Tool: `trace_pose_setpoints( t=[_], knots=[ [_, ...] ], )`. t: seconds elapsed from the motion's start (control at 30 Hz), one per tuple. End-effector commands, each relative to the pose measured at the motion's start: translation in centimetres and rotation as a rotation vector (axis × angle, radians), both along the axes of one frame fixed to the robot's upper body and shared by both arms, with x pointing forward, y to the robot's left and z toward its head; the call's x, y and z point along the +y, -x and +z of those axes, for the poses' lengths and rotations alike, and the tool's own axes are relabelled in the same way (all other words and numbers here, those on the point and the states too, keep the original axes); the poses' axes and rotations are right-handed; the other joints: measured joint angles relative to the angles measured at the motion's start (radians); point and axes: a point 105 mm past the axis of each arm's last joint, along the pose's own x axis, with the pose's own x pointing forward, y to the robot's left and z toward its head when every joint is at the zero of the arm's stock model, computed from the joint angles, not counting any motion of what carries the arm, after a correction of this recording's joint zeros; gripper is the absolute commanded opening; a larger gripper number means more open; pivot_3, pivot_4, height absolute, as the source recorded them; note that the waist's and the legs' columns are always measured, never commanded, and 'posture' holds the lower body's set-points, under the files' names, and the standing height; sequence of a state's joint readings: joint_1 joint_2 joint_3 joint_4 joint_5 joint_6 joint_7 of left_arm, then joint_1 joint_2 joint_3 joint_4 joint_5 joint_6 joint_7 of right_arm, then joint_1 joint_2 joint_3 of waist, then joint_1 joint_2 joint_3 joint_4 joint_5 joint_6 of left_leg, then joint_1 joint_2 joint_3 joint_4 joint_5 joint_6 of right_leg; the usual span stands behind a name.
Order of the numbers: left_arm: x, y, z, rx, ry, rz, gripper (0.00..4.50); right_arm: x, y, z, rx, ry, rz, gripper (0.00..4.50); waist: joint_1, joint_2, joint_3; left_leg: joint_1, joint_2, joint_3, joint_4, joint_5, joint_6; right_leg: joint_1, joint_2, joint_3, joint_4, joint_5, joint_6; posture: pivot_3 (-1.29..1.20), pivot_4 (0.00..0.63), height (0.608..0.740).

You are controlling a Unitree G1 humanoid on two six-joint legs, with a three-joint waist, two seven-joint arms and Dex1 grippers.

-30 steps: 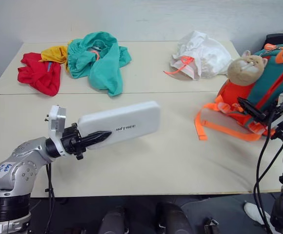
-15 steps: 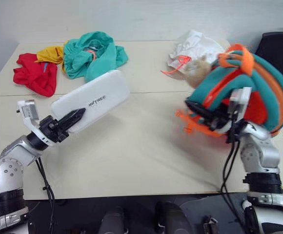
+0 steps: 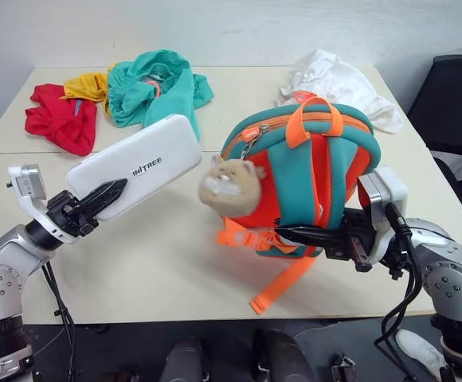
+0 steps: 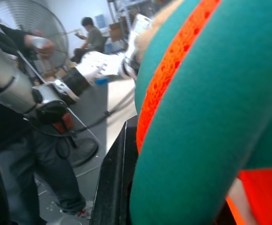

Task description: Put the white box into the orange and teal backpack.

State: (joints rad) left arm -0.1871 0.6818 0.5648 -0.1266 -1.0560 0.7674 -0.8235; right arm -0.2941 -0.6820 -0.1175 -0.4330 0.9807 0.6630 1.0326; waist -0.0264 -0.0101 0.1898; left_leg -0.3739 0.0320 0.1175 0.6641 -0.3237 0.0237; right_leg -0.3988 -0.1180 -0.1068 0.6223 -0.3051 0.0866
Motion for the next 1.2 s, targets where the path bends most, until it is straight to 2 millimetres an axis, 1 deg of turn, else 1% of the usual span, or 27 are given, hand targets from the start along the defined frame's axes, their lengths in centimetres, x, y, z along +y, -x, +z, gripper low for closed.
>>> trace_pose_setpoints(
  t=[0.03, 0.13, 0.23, 0.33, 0.43, 0.53, 0.63, 0.73, 0.87, 0.93, 1.07, 1.1, 1.2],
  knots=[
    [-0.4, 2.1, 2.7, -0.111, -0.016, -0.039, 1.2, -0.3, -0.4, 0.3, -0.041, -0.005, -0.031, 0.01, 0.0, 0.0, 0.0, 0.0, 0.0, 0.0, 0.0, 0.0, 0.0, 0.0, 0.0, 0.0, 0.0, 0.0, 0.0, 0.0, 0.15, 0.74],
    [-1.5, 3.5, 3.5, -0.154, -0.043, -0.078, 1.2, 0.0, -0.8, -0.5, -0.033, 0.003, -0.03, 0.01, 0.0, 0.0, 0.0, 0.0, 0.0, 0.0, 0.0, 0.0, 0.0, 0.0, 0.0, 0.0, 0.0, 0.0, 0.0, 0.0, 0.15, 0.74],
    [-2.2, 4.0, 4.0, -0.179, -0.058, -0.102, 1.2, 0.1, -1.0, -0.6, -0.033, 0.004, -0.031, 0.01, 0.004, 0.0, 0.0, 0.0, 0.0, 0.0, 0.0, 0.0, 0.0, 0.0, 0.0, 0.0, 0.0, 0.0, 0.0, 0.0, 0.15, 0.74],
    [-2.9, 3.8, 4.0, -0.194, -0.084, -0.125, 1.2, 0.2, -1.2, -0.7, -0.034, 0.004, -0.03, 0.01, 0.006, 0.0, 0.0, 0.0, 0.0, 0.0, 0.0, 0.0, 0.0, 0.0, 0.0, 0.0, 0.0, 0.0, 0.0, 0.0, 0.15, 0.74],
    [-3.6, 2.6, 3.4, -0.198, -0.109, -0.129, 1.2, 0.4, -1.2, -0.9, -0.033, 0.007, -0.018, 0.01, 0.01, 0.0, 0.0, 0.0, -0.001, 0.0, 0.0, 0.0, 0.0, 0.0, 0.0, 0.0, 0.0, 0.0, 0.0, 0.0, 0.15, 0.74],
    [-4.8, 1.6, 2.5, -0.206, -0.169, -0.174, 1.2, 0.4, -1.0, -1.2, -0.028, 0.023, -0.002, 0.01, 0.016, 0.0, 0.0, 0.0, -0.001, 0.001, 0.0, 0.0, 0.0, 0.0, 0.001, 0.0, 0.0, 0.0, 0.0, 0.0, 0.15, 0.74],
    [-6.0, 1.8, 2.1, -0.21, -0.219, -0.26, 1.2, 0.1, -0.9, -1.2, -0.025, 0.034, 0.001, 0.01, 0.021, 0.0, 0.0, 0.0, 0.0, 0.001, 0.0, 0.0, 0.0, 0.0, 0.002, 0.0, 0.0, 0.0, 0.0, 0.0, 0.15, 0.74],
    [-6.2, 1.9, 1.2, -0.199, -0.304, -0.307, 1.2, -0.1, -1.0, -1.3, -0.026, 0.039, -0.011, 0.01, 0.023, 0.0, 0.0, 0.0, 0.0, 0.002, 0.0, 0.0, 0.0, 0.0, 0.002, 0.0, 0.001, 0.0, 0.0, 0.0, 0.15, 0.74],
    [-6.6, 1.2, 0.5, -0.188, -0.392, -0.337, 1.2, -0.3, -1.0, -1.4, -0.024, 0.042, -0.019, 0.01, 0.024, 0.0, 0.0, 0.0, 0.0, 0.002, 0.0, 0.0, 0.0, 0.0, 0.002, 0.0, -0.001, 0.0, 0.0, 0.0, 0.15, 0.74],
    [-7.4, 0.4, 0.4, -0.189, -0.436, -0.353, 1.2, -0.3, -1.0, -1.4, -0.021, 0.046, -0.016, 0.01, 0.029, 0.0, 0.0, 0.0, -0.001, 0.001, 0.001, 0.0, 0.0, 0.0, 0.002, 0.0, -0.001, 0.0, 0.0, 0.0, 0.15, 0.74],
    [-9.9, -2.4, 1.4, -0.209, -0.531, -0.345, 1.2, -0.4, -0.7, -1.7, -0.014, 0.076, 0.002, 0.01, 0.041, -0.001, 0.0, 0.0, -0.001, 0.001, 0.001, 0.0, 0.001, 0.0, 0.002, 0.0, 0.0, 0.0, 0.0, 0.0, 0.15, 0.74],
    [-10.9, -3.0, 1.6, -0.223, -0.569, -0.35, 1.2, -0.5, -0.7, -1.8, -0.012, 0.085, 0.006, 0.01, 0.045, -0.001, 0.0, 0.0, -0.001, 0.001, 0.001, 0.0, 0.001, 0.0, 0.002, 0.0, 0.0, 0.0, 0.0, 0.0, 0.15, 0.74],
    [-13.5, -4.1, 2.8, -0.205, -0.576, -0.383, 1.2, -0.6, -0.6, -1.8, -0.01, 0.099, 0.015, 0.01, 0.05, -0.001, 0.0, 0.0, -0.002, 0.002, 0.002, 0.0, 0.001, 0.0, 0.005, 0.0, 0.002, 0.0, 0.001, 0.0, 0.15, 0.74]
  ],
)
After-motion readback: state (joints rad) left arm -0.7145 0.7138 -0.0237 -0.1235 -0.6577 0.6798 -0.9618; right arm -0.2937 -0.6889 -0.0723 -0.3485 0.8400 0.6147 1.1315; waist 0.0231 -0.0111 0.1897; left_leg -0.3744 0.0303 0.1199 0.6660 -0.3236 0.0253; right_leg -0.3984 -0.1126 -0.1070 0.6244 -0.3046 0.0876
